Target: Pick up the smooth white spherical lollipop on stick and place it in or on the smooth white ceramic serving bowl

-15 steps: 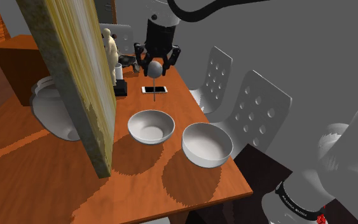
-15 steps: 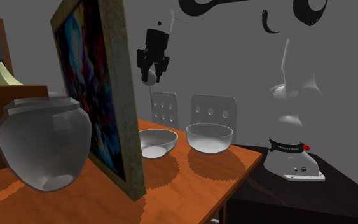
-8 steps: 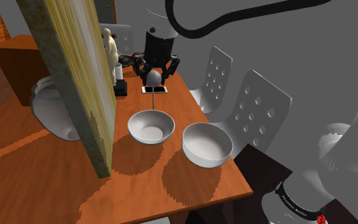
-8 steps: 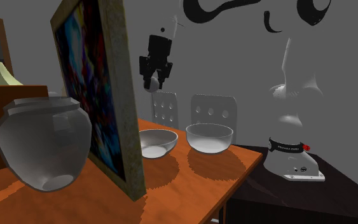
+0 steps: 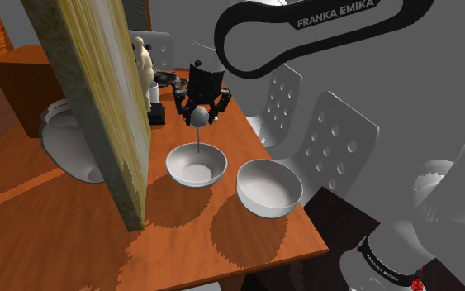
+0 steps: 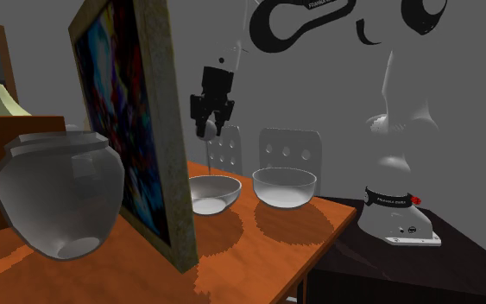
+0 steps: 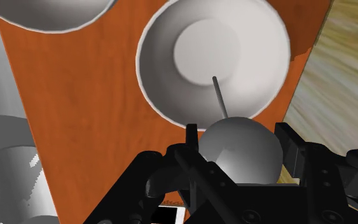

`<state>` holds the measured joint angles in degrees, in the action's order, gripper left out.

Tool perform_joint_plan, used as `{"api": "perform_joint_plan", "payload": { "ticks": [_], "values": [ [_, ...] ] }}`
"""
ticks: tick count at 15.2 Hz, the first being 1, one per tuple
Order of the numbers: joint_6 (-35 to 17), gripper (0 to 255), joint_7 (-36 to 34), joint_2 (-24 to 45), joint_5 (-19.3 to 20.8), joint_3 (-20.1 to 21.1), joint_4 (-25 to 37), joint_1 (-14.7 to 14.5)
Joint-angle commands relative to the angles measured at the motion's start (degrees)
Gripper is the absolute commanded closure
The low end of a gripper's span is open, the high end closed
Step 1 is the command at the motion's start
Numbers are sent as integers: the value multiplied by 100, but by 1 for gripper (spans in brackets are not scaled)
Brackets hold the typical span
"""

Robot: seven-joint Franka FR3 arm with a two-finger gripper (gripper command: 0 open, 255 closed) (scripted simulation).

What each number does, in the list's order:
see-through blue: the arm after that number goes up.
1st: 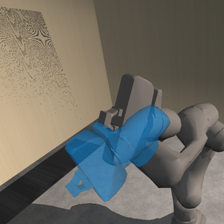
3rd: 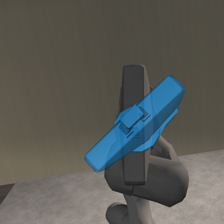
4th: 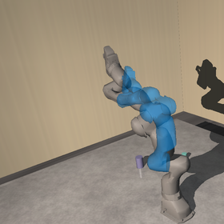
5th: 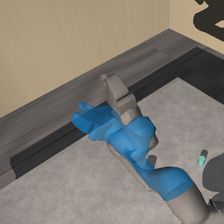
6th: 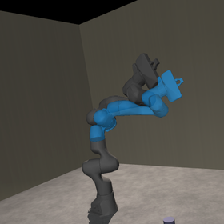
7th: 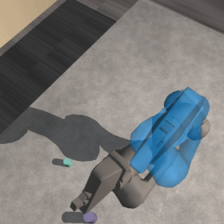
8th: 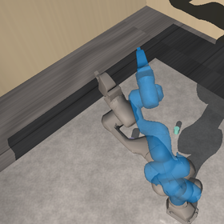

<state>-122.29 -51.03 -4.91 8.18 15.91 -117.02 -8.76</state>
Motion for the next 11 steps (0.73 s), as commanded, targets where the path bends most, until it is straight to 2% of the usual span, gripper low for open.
{"api": "perform_joint_plan", "payload": {
  "ticks": [1, 7, 11],
  "values": [
    [-150, 255, -34, 46, 29, 3, -106, 2],
    [-588, 255, -146, 184, 126, 11, -418, 7],
    [-588, 255, -146, 184, 126, 11, -419, 7]
  ]
}}
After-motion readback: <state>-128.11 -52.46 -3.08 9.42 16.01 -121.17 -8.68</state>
